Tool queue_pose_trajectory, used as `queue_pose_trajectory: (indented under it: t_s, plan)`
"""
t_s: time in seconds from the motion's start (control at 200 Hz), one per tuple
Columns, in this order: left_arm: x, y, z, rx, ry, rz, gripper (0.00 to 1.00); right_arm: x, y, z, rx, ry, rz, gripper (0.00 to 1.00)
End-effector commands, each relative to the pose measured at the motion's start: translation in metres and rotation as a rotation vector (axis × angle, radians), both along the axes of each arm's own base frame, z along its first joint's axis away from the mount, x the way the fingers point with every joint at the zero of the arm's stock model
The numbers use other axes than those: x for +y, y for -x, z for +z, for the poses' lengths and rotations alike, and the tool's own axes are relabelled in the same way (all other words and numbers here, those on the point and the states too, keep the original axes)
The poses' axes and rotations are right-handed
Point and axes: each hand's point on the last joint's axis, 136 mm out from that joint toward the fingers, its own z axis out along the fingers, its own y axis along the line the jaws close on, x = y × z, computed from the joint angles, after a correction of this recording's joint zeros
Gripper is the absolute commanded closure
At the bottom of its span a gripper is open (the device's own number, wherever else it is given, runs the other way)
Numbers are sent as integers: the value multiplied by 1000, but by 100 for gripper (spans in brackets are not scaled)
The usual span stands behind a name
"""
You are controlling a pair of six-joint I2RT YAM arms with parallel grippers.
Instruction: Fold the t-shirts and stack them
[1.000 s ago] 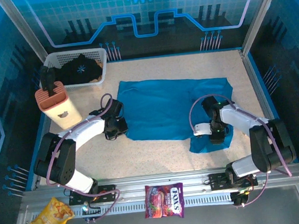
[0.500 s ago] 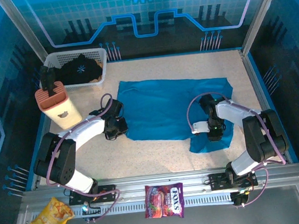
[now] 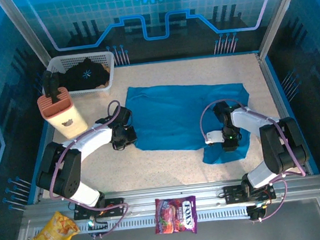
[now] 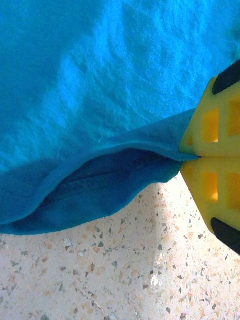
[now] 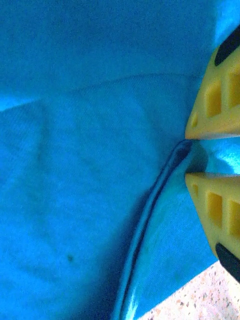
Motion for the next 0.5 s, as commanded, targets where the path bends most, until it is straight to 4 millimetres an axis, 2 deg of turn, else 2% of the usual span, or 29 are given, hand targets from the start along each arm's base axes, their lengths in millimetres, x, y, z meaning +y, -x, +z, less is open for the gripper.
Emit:
queue_pose_trajectory:
  t_s: [0.0,0.18,0.36,0.495]
  plan:
    - [1,5,-1,7,10,-7,100,7,6,7,28,-22,16,81]
    - [2,5,-2,6,10,-3,100,8,8,11,32,-28,18,100]
    - [2,6,-2,6,13,-4,100,4,8,25,4,-10,15,100]
    - [1,4,1,-2,16,-7,100,-2,3,47,-98,-10,-8,100]
